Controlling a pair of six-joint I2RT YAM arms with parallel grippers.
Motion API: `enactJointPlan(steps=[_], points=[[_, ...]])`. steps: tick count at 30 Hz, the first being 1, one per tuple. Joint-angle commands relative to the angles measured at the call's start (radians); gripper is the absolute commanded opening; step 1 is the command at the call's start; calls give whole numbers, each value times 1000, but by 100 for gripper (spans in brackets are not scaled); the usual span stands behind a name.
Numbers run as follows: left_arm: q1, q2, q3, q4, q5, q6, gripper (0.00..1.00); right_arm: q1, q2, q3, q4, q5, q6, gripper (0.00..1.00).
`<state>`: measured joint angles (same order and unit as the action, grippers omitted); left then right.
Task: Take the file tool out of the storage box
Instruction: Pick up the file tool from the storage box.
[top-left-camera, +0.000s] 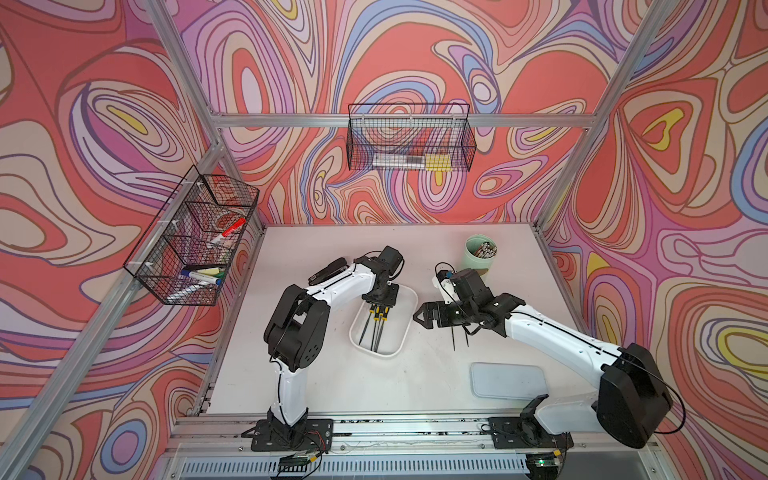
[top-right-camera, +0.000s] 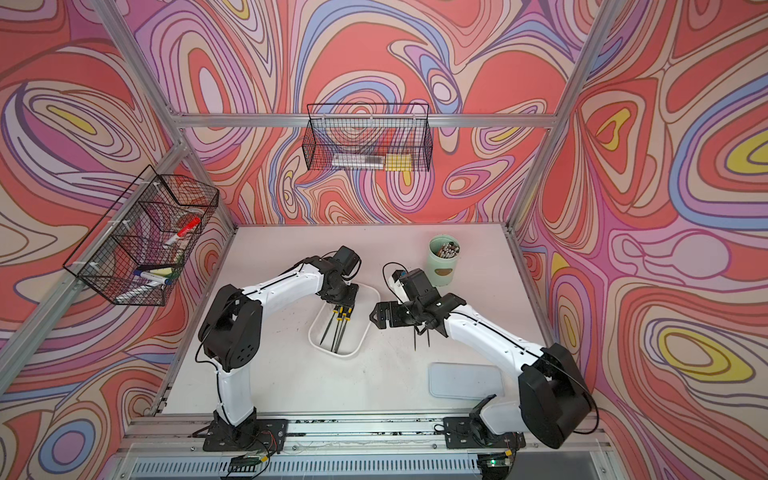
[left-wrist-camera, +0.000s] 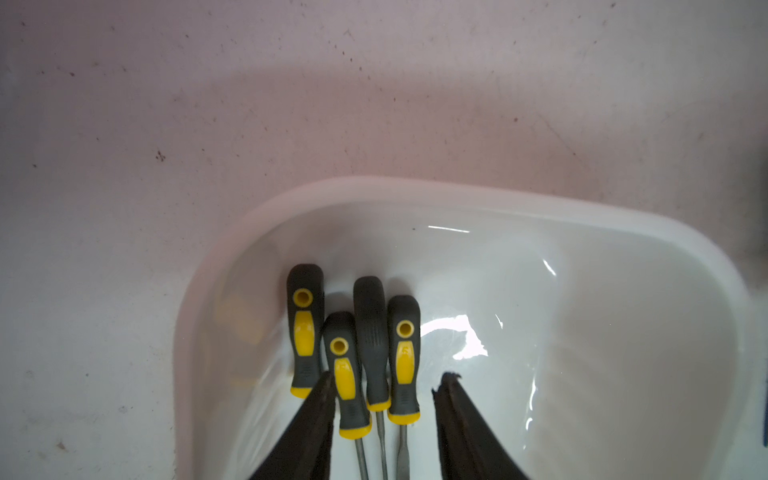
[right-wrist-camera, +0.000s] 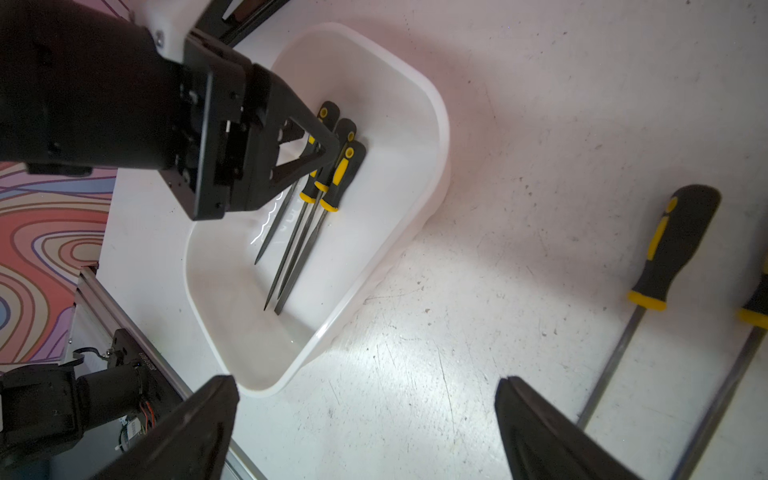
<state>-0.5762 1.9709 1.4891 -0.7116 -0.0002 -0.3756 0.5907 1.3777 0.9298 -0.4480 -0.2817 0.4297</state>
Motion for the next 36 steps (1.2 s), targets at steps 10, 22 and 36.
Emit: enactJointPlan(steps=[10, 22, 36], points=[[-2, 74, 48, 48, -64, -13, 31, 5, 0, -28, 35, -1, -10, 98], [-2, 95, 62, 61, -78, -2, 28, 5, -5, -38, 42, -1, -3, 98], [-2, 132, 68, 52, -92, -3, 28, 4, -19, -66, 58, -5, 4, 98]])
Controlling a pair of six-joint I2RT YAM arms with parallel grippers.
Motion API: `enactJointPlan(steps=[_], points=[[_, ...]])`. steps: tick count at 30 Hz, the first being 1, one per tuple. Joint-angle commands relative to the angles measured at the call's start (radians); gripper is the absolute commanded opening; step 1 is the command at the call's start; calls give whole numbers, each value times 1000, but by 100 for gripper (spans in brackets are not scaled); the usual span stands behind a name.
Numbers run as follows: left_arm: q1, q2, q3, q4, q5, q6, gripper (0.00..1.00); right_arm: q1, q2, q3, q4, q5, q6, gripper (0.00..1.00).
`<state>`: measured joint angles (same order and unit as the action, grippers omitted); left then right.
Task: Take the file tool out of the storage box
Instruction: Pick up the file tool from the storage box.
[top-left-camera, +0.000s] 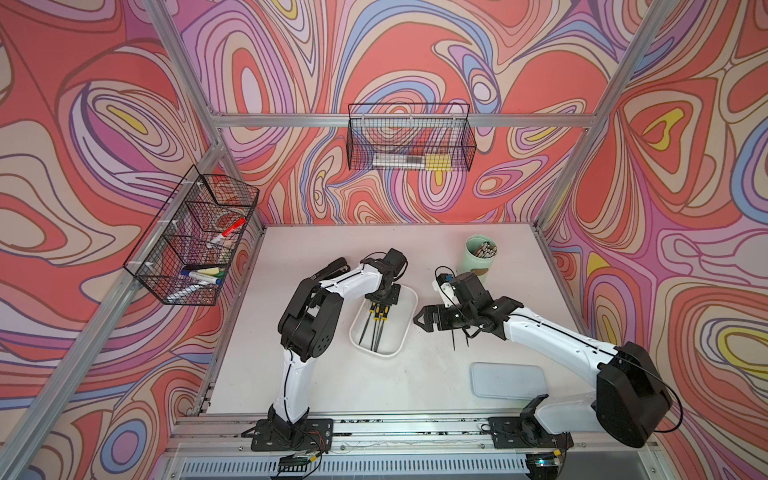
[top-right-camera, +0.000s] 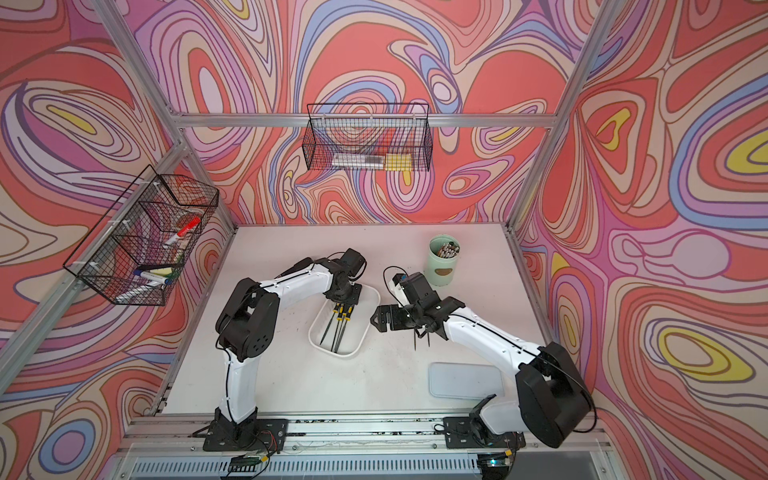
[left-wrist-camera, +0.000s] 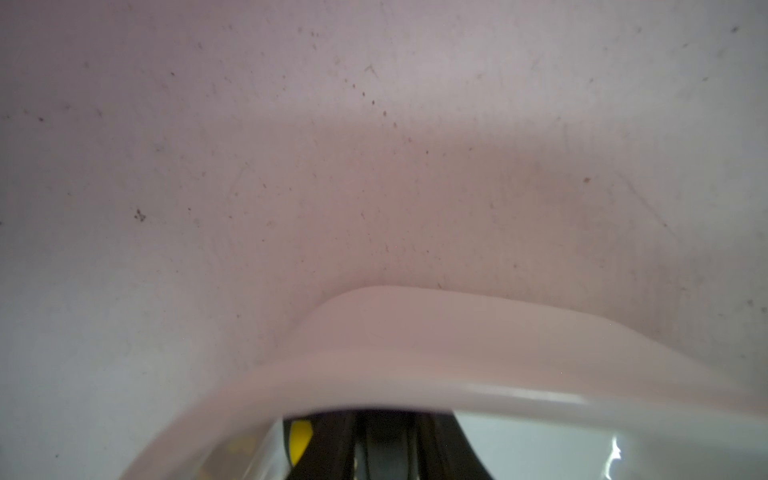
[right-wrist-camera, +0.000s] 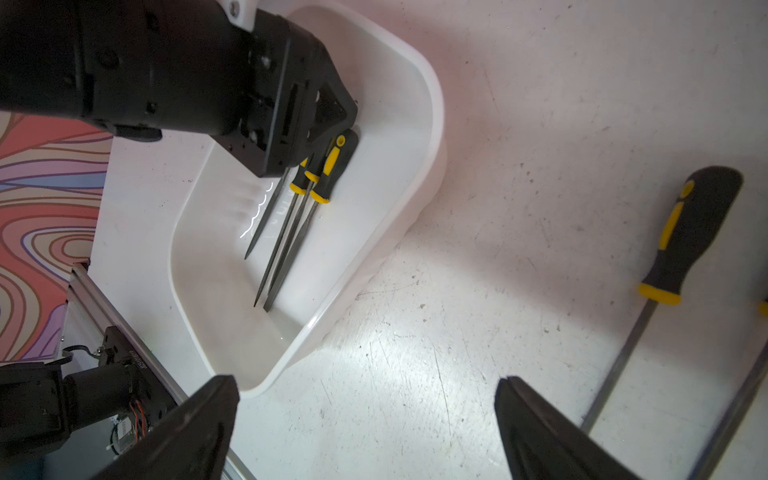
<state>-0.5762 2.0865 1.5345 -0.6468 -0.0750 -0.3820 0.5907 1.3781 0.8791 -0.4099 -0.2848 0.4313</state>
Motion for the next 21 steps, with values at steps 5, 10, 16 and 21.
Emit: enactJointPlan(steps=[5, 10, 16, 21], points=[[-2, 29, 28, -23, -8, 5, 26, 5, -23, -20, 23, -2, 4, 98], [-2, 47, 32, -33, -3, 8, 20, 5, -27, -22, 26, -5, 6, 98], [0, 13, 20, -8, -8, 5, 15, 6, -36, -24, 25, -4, 5, 98], [17, -80, -16, 59, 41, -8, 13, 4, -56, -26, 22, -2, 2, 98]])
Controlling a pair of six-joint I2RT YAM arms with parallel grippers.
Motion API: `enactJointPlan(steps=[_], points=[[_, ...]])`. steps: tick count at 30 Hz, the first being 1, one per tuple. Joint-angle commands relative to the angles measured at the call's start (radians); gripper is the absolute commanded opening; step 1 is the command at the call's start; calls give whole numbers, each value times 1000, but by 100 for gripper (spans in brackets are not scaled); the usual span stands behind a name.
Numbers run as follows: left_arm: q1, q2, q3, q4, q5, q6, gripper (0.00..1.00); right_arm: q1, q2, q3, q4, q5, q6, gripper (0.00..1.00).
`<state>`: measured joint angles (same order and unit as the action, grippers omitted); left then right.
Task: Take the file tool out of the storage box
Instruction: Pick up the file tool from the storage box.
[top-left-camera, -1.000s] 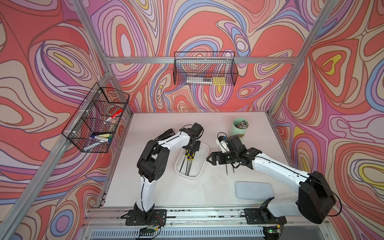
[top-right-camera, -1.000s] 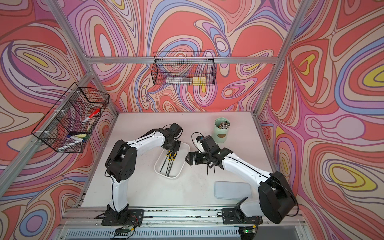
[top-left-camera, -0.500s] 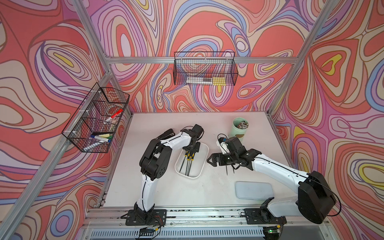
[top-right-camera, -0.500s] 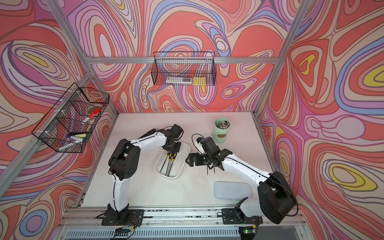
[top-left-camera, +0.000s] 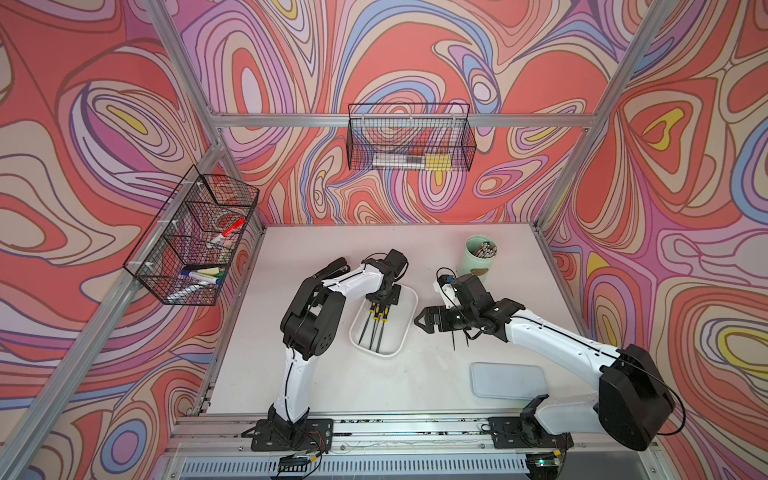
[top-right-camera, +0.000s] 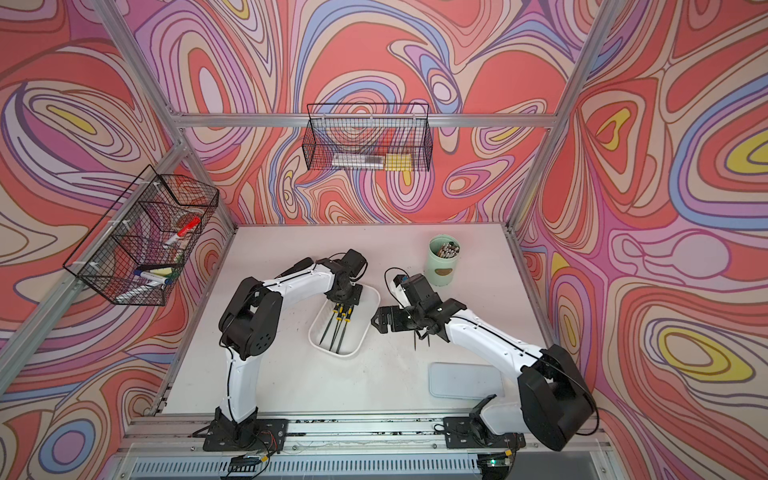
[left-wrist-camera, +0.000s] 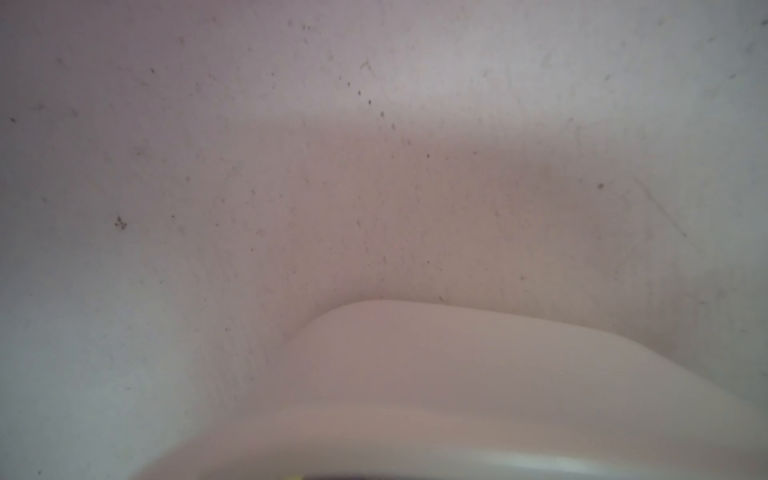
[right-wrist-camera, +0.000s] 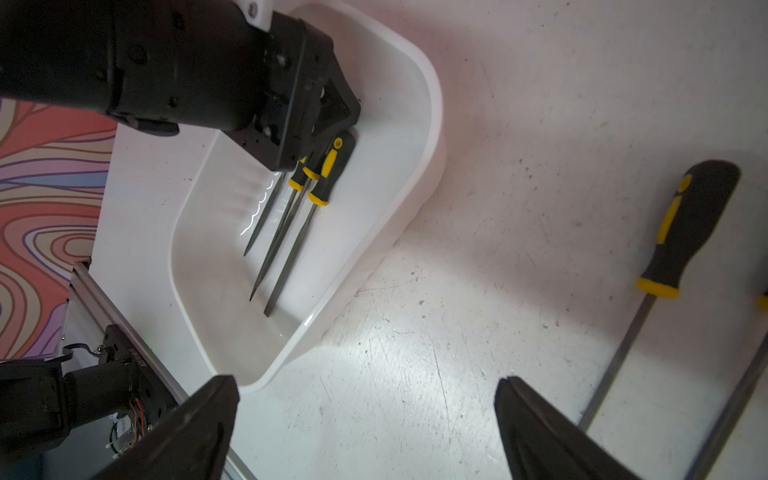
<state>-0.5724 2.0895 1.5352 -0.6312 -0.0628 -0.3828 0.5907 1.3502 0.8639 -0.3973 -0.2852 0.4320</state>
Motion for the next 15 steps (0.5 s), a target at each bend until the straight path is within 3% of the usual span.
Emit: enactJointPlan(steps=[1, 5, 8, 15], points=[[16, -105, -26, 59, 38, -11, 13, 4, -34, -11, 8, -1, -2, 98], [30, -184, -54, 105, 93, -26, 13, 5, -55, -11, 5, -11, -14, 98], [56, -247, -88, 154, 209, -52, 12, 5, -71, -12, 12, -61, -18, 98], [141, -402, -138, 277, 542, -124, 13, 3, -142, -29, 153, -324, 52, 96]])
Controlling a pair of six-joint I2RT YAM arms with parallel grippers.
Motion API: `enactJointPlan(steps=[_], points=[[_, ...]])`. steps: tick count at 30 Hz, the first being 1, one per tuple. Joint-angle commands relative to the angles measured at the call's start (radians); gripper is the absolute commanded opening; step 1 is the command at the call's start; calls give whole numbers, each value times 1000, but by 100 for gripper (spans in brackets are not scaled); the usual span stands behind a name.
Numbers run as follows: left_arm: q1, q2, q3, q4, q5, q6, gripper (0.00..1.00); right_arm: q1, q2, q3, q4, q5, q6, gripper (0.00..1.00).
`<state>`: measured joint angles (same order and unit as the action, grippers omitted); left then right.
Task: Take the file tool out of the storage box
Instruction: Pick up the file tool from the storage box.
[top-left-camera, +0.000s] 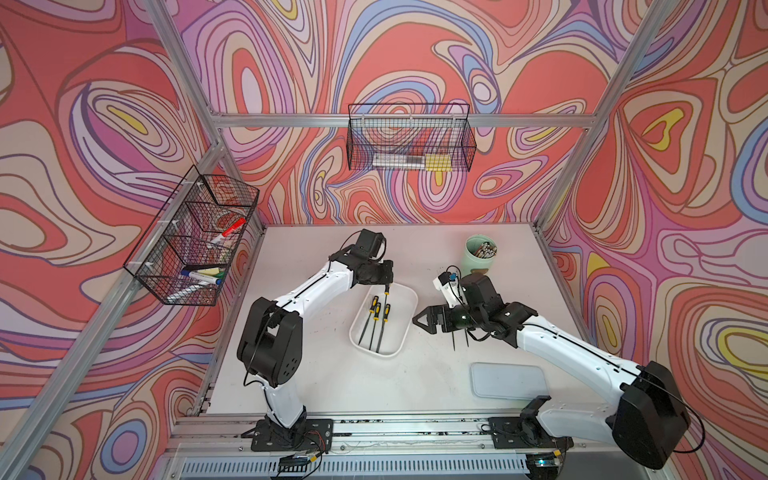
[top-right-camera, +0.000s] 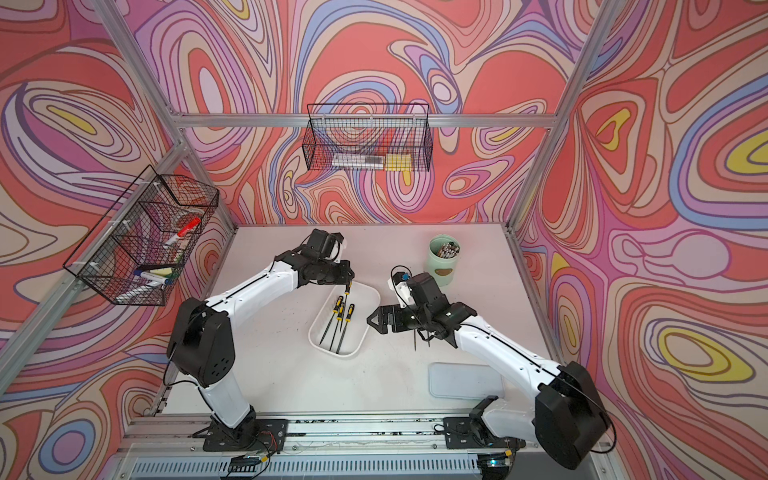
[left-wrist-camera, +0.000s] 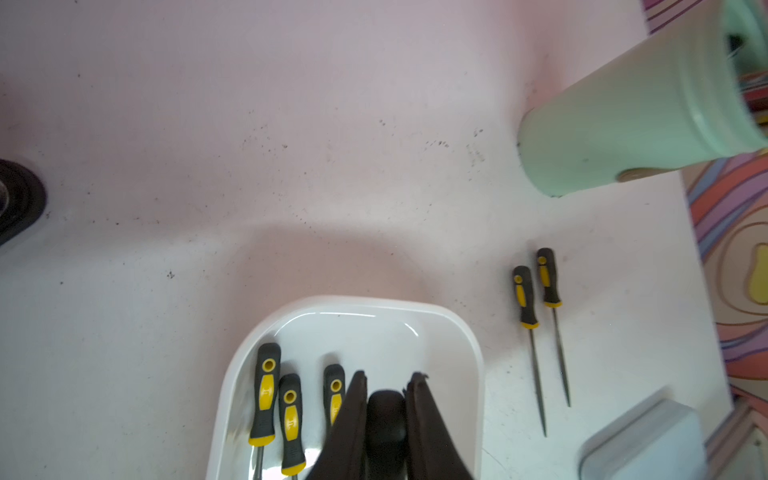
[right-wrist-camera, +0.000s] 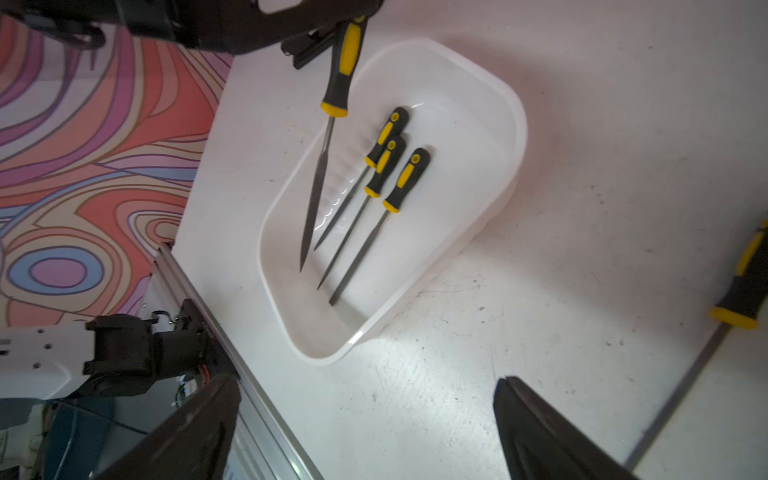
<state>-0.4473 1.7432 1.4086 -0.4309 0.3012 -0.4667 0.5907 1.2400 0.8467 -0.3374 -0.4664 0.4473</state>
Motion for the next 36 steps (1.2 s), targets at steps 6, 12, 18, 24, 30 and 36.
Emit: enactJointPlan(steps=[6, 12, 18, 24, 30, 36], points=[[22, -152, -22, 264, 467, -137, 13, -11, -47, -38, 292, -341, 150, 92], [39, -192, -95, 659, 691, -397, 14, -32, -27, -79, 572, -470, 320, 89], [41, -172, -132, 840, 727, -527, 14, -40, 24, -91, 860, -555, 496, 76], [49, -154, -179, 970, 724, -597, 13, -42, 24, -100, 914, -560, 527, 54], [58, -149, -184, 986, 720, -601, 11, -47, -6, -104, 860, -547, 497, 39], [65, -149, -193, 1000, 725, -613, 11, -63, -29, -105, 813, -543, 471, 34]])
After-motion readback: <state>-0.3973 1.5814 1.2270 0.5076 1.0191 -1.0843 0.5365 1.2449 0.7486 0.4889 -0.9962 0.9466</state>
